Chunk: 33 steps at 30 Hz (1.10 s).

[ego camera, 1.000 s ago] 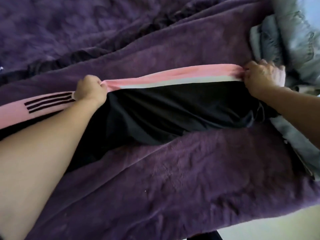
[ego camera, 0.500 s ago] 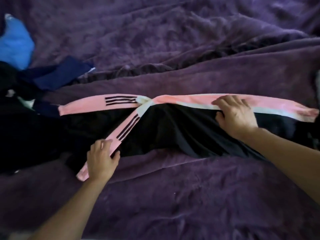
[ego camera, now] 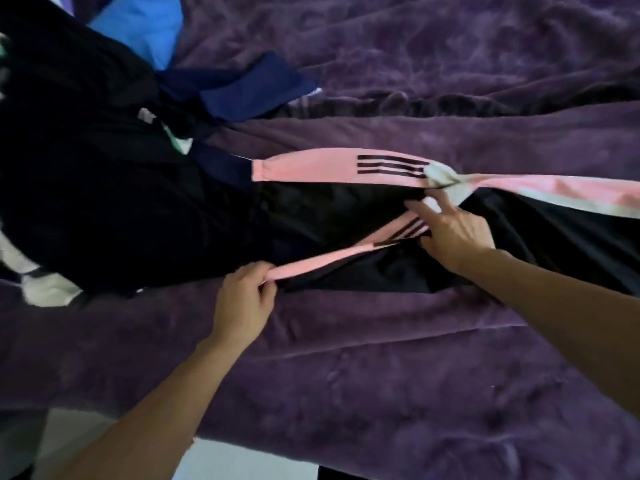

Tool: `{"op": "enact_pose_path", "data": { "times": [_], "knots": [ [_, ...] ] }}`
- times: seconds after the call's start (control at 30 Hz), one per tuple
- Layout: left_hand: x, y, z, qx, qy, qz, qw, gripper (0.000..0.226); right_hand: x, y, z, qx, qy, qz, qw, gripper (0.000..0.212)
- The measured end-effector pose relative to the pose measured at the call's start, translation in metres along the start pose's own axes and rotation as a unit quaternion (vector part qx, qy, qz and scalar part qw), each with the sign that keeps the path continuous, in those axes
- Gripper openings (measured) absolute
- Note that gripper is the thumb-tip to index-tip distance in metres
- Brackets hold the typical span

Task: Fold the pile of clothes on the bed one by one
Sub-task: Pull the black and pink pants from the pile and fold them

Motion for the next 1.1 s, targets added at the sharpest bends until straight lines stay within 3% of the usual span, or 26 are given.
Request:
{"op": "enact_pose_path", "data": {
  "times": [0.07, 0.17, 0.3, 0.4, 0.5, 0.57, 0.63, 0.7, 0.8, 0.97, 1.1],
  "knots": [
    [-0.036, 0.000, 0.030, 0.014, -0.060, -0.089, 0.994, 0.009, -0.007, 0.008, 0.015, 0.064, -0.039, 0.027, 0.997, 0.032],
    [-0.069, 0.007, 0.090, -0.008, -0.111, -0.149, 0.983, 0.006, -0.030, 0.017, 0.037, 0.117, -0.116, 0.075, 0.984, 0.024],
    [-0.055, 0.023, 0.153, -0.133, -0.028, -0.159, 0.978, 0.040, -0.058, 0.033, 0.047, 0.132, -0.124, 0.066, 0.981, 0.032],
    [-0.024, 0.037, 0.160, -0.227, 0.047, -0.198, 0.952, 0.067, -0.048, 0.053, 0.034, 0.064, -0.125, 0.036, 0.989, 0.032],
    [0.000, 0.036, 0.158, -0.238, 0.030, -0.237, 0.942, 0.066, -0.007, 0.070, 0.021, 0.001, -0.035, -0.008, 0.999, 0.040],
    [0.008, 0.035, 0.158, -0.235, 0.012, -0.259, 0.937, 0.061, 0.025, 0.070, 0.021, 0.020, 0.073, -0.023, 0.997, 0.058],
    [0.006, 0.039, 0.161, -0.234, 0.003, -0.292, 0.927, 0.050, 0.039, 0.065, 0.026, 0.047, 0.120, -0.006, 0.992, 0.068],
    [-0.009, 0.038, 0.165, -0.216, 0.006, -0.311, 0.926, 0.034, 0.041, 0.062, 0.033, 0.045, 0.116, 0.009, 0.992, 0.069],
    [-0.037, 0.016, 0.165, -0.176, 0.014, -0.293, 0.940, 0.027, 0.024, 0.056, 0.029, 0.030, 0.091, 0.076, 0.992, 0.066],
    [-0.068, -0.099, 0.154, -0.045, 0.028, -0.246, 0.968, 0.043, -0.022, -0.001, -0.014, 0.115, -0.043, 0.170, 0.978, 0.050],
    [-0.027, -0.216, 0.115, 0.093, 0.060, -0.166, 0.980, 0.053, -0.036, -0.070, -0.066, 0.211, -0.103, 0.232, 0.944, 0.043]
  ]
}}
Point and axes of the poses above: each hand's wrist, its own z-axis towards the middle knuckle, its own x-axis out of the palm, y = z × x, the point moved 4 cm from there along z, towards the middle knuckle, and after that the axes turned 2 degrees about -x, right-handed, at the moved point
